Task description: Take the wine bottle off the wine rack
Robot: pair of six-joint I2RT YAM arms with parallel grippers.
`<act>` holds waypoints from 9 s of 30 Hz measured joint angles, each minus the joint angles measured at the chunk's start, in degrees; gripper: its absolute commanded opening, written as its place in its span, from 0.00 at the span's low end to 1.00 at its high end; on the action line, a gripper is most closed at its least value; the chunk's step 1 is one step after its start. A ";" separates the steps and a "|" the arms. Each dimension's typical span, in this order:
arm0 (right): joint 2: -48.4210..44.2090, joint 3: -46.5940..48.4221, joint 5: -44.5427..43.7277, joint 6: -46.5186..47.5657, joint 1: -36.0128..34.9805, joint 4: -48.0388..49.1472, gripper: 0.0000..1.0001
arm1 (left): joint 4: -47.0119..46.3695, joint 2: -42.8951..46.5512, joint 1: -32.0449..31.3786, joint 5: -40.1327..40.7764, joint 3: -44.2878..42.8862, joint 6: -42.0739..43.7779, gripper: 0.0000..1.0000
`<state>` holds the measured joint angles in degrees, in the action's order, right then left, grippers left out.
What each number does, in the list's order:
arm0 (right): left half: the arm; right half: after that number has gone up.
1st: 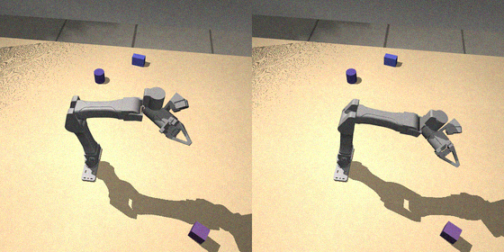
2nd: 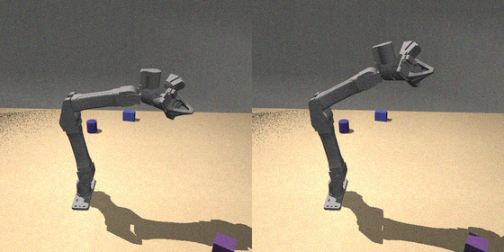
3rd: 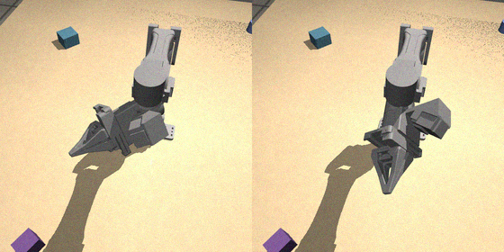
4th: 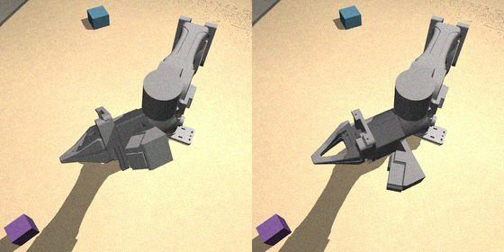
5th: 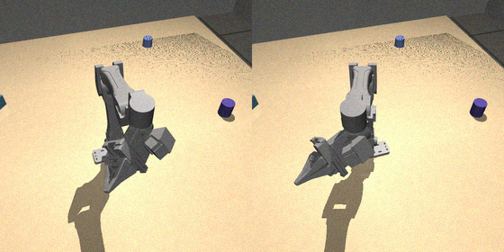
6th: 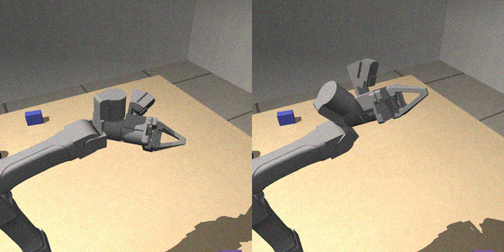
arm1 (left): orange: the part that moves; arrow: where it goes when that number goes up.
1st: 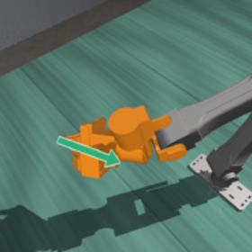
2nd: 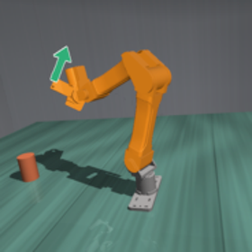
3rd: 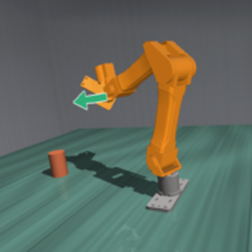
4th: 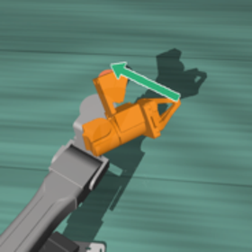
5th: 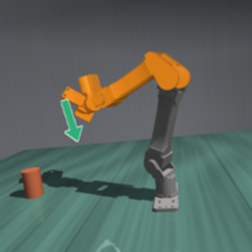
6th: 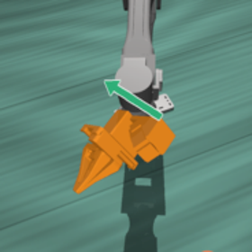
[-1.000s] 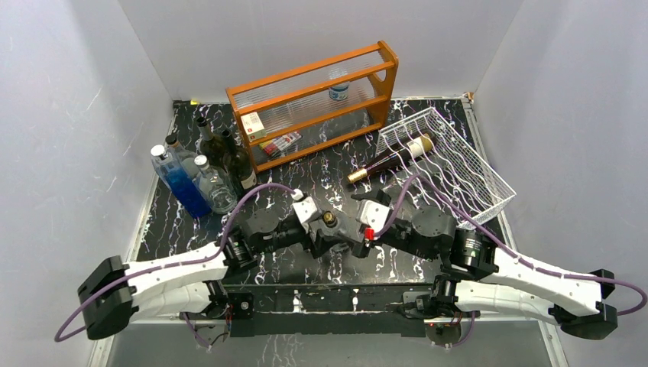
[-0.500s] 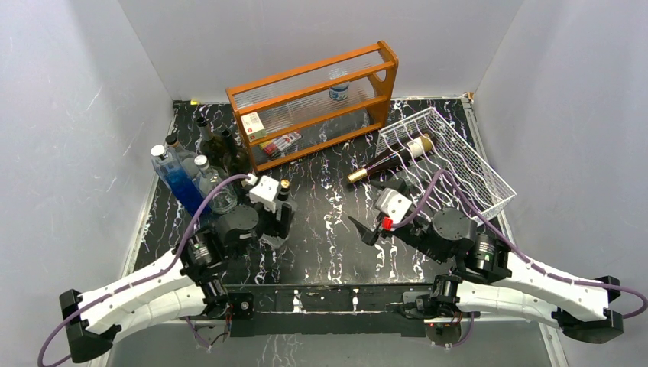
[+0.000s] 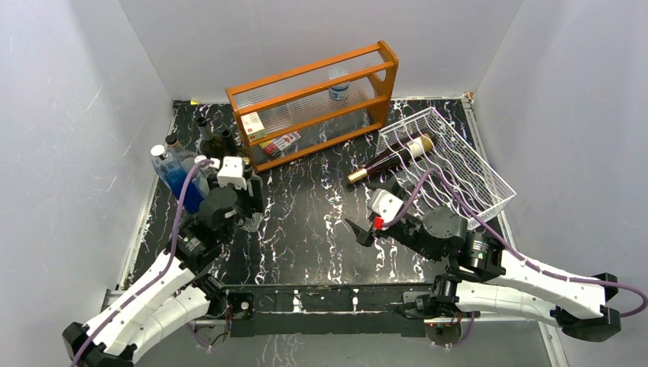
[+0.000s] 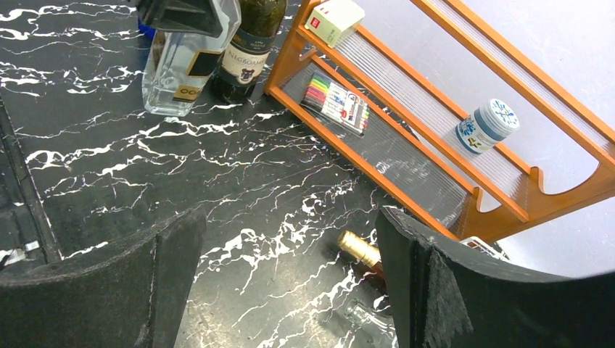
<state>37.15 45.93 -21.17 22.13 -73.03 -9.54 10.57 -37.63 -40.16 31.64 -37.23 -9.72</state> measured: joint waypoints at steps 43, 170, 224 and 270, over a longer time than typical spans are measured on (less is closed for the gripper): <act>0.96 0.04 0.22 -2.54 0.00 -10.03 0.98 | 2.25 0.68 21.73 -29.73 -10.45 -4.83 0.98; 19.87 -8.33 22.47 21.31 16.06 5.40 0.29 | -28.02 -13.05 2.58 -36.54 -6.21 21.00 0.98; 5.40 -10.32 16.65 -9.97 17.53 13.81 0.30 | -44.17 -38.23 -13.70 -46.56 -1.97 -5.75 0.98; -1.27 -9.62 9.29 -7.74 17.88 9.22 0.98 | -0.70 -9.40 -14.10 -16.44 -2.91 -3.17 0.19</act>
<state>35.88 36.32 -11.88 14.39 -55.16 -0.32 9.87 -47.03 -54.26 15.20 -40.14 -12.88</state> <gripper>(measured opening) 0.981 0.577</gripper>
